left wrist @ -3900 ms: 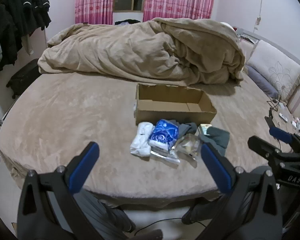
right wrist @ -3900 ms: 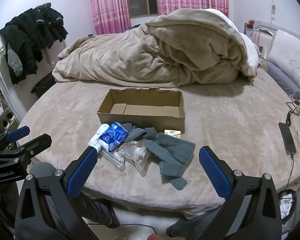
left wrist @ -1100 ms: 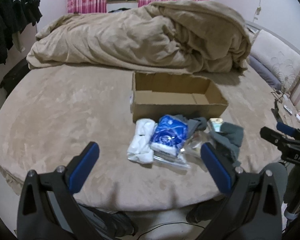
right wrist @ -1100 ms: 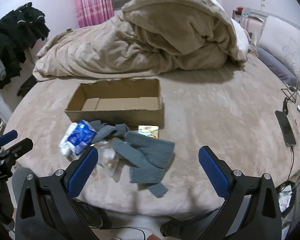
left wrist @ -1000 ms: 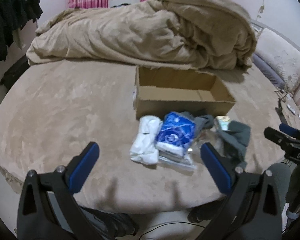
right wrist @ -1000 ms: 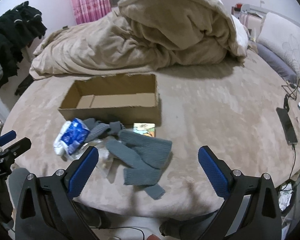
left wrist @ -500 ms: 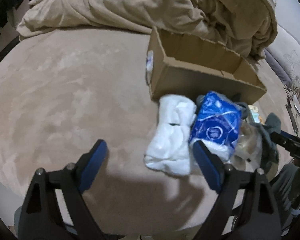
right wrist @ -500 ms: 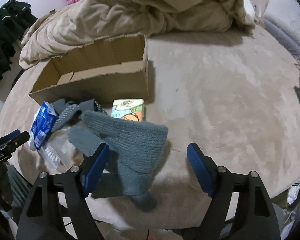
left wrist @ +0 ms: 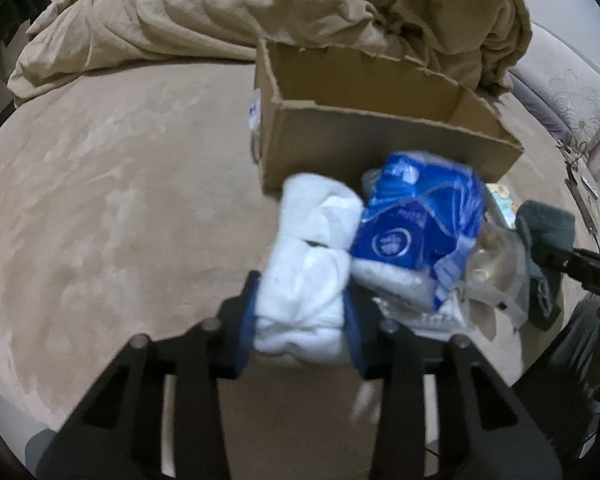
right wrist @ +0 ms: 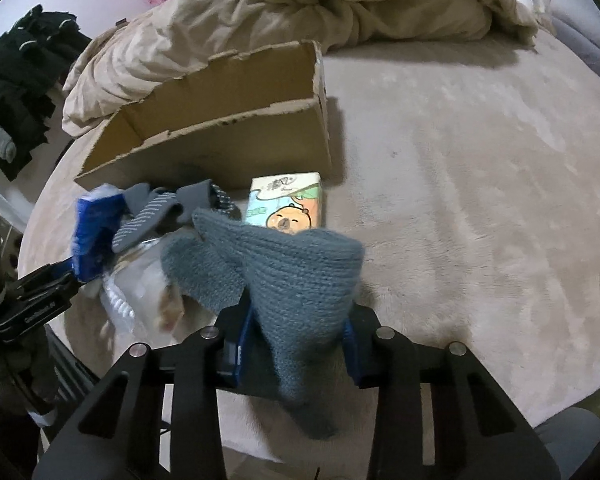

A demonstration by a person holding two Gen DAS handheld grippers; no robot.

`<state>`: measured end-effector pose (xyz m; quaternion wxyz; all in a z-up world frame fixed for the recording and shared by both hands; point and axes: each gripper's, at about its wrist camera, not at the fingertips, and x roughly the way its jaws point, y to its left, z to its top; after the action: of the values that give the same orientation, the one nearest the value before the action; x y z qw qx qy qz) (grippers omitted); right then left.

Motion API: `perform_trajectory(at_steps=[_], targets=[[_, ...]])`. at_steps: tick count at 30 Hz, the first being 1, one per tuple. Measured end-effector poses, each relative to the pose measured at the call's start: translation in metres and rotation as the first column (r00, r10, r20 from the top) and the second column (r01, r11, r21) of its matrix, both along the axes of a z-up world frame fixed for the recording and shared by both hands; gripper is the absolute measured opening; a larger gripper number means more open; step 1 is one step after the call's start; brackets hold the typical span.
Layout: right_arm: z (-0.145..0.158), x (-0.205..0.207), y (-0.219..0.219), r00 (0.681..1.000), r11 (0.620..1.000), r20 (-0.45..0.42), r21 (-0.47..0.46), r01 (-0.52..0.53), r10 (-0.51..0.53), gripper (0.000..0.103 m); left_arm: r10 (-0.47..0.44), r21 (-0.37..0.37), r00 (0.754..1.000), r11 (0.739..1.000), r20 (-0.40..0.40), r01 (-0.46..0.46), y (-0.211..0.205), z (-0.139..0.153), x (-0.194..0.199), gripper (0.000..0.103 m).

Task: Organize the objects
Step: 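Grasp the white rolled socks with the left tool while the right tool grasps the grey gloves, then lower the white socks into the box with the left tool while the right tool drops the gloves in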

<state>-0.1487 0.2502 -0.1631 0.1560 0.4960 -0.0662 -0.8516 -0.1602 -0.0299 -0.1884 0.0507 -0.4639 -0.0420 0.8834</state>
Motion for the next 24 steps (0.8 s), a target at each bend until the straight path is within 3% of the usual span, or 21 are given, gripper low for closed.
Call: perform_trajectory(at_steps=[14,24], targets=[[0.07,0.027,0.004,0.987,1.0,-0.159,-0.006,-0.012,0.011,0.038,0.034,0.031,0.992,0.999,-0.125,-0.03,-0.005,0.074,0.041,0.034],[0.122,0.048,0.004,0.964,0.999,-0.265,-0.02,-0.033,0.027,0.038,0.002,0.053,0.965,0.999,-0.264,0.013,0.013,0.15,0.064,0.034]])
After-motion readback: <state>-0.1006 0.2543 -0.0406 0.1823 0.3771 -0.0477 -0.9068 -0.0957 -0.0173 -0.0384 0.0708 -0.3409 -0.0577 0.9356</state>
